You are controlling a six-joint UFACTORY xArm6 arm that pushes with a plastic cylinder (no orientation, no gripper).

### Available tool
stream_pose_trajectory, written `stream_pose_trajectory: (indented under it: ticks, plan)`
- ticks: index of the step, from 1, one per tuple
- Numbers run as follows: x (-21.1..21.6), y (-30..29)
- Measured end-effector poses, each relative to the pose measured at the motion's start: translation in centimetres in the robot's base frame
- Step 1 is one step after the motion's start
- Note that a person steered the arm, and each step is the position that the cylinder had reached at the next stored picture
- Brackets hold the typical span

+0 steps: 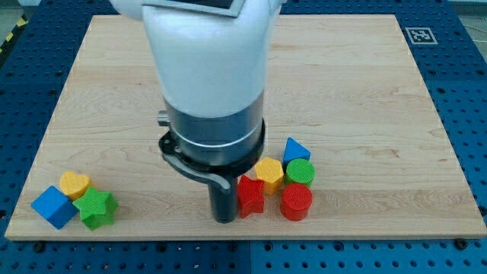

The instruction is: Put the red star at the bottom of the yellow hexagon

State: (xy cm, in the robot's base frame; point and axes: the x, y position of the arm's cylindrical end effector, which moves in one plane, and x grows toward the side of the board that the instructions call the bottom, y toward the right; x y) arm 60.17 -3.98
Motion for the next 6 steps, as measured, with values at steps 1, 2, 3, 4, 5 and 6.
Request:
stream_pose_trajectory:
  ticks: [1, 2, 3, 4, 5, 6]
  plan:
    - [-0.4, -4.0]
    - [-0.6, -3.4]
    - [-1.3, -1.5]
    - [-2.4, 1.4]
    - [-2.4, 4.0]
    - [-2.4, 4.2]
